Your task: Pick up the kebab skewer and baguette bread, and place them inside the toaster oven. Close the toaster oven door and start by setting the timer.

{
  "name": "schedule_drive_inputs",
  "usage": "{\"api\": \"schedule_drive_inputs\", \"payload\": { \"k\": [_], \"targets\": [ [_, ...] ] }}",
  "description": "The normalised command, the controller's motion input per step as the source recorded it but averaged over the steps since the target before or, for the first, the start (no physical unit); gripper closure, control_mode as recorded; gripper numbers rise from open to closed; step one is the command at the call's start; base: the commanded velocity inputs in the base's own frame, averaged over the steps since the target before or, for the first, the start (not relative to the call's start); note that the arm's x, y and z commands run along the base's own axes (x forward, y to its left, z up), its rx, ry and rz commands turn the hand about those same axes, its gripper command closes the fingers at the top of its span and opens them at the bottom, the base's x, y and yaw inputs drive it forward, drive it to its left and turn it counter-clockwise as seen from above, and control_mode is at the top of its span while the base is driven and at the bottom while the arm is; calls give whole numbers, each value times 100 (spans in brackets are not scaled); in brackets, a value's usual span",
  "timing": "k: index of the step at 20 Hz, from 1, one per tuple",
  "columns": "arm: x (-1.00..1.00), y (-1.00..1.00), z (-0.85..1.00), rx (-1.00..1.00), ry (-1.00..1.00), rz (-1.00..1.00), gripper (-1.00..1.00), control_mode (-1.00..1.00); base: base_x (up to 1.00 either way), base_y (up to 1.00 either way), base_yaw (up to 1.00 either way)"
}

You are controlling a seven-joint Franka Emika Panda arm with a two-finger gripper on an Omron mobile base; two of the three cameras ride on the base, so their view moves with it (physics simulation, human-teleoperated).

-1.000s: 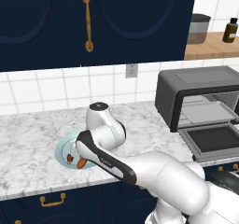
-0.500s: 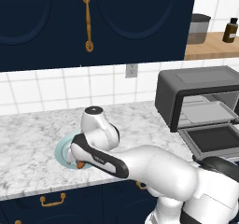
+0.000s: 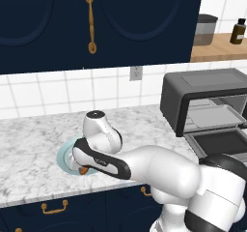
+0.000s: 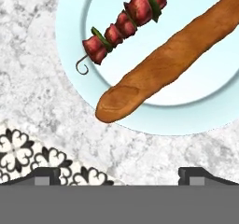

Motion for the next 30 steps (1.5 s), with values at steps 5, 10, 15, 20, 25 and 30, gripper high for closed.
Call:
{"api": "schedule_drive_inputs", "payload": {
  "k": [5,10,15,20,25,30],
  "targets": [
    [2,0,-10,0,0,0,-100,-100,0,0,0],
    [5,0,-10,0,0,0,-100,-100,0,0,0],
    [20,0,-14,0,0,-2,-100,-100,0,0,0],
    [25,0,-12,0,0,-5,-100,-100,0,0,0],
    [17,2,-9,0,0,-6,-100,-100,0,0,0],
    [11,11,-14,0,0,-7,-100,-100,0,0,0]
  ]
}}
